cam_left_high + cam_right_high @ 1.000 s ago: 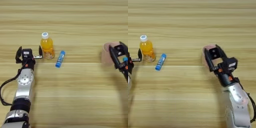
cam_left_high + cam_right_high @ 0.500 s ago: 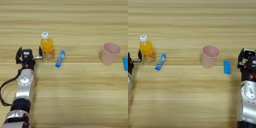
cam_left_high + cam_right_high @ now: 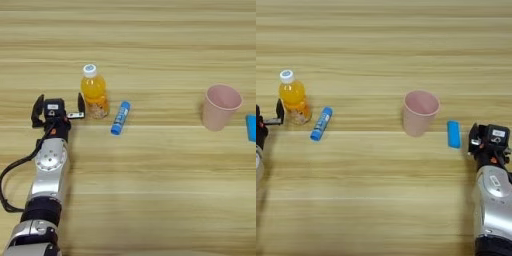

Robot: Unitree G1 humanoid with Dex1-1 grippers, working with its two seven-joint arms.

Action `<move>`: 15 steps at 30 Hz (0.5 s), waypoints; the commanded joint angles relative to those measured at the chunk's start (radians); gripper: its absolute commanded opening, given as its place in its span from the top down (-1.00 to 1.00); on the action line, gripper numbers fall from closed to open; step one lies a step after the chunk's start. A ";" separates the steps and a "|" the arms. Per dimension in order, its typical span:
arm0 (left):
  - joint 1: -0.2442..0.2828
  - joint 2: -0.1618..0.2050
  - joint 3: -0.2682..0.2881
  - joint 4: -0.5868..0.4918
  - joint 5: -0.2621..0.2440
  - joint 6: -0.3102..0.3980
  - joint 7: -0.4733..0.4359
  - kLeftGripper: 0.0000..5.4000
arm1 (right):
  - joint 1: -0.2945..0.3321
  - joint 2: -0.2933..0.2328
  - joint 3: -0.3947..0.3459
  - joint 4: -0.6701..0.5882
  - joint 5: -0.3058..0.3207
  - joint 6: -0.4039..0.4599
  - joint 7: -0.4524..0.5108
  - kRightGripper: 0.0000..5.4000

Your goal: Move the objects on the table

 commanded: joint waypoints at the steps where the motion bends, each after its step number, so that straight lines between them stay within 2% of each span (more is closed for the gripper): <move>1: -0.011 0.007 -0.002 0.008 0.007 0.002 0.003 -1.00 | -0.025 -0.009 -0.016 0.019 0.018 0.025 -0.011 0.09; 15: -0.009 0.007 -0.001 0.001 0.006 0.003 0.002 -1.00 | -0.042 -0.010 -0.016 0.075 0.064 0.067 0.013 0.09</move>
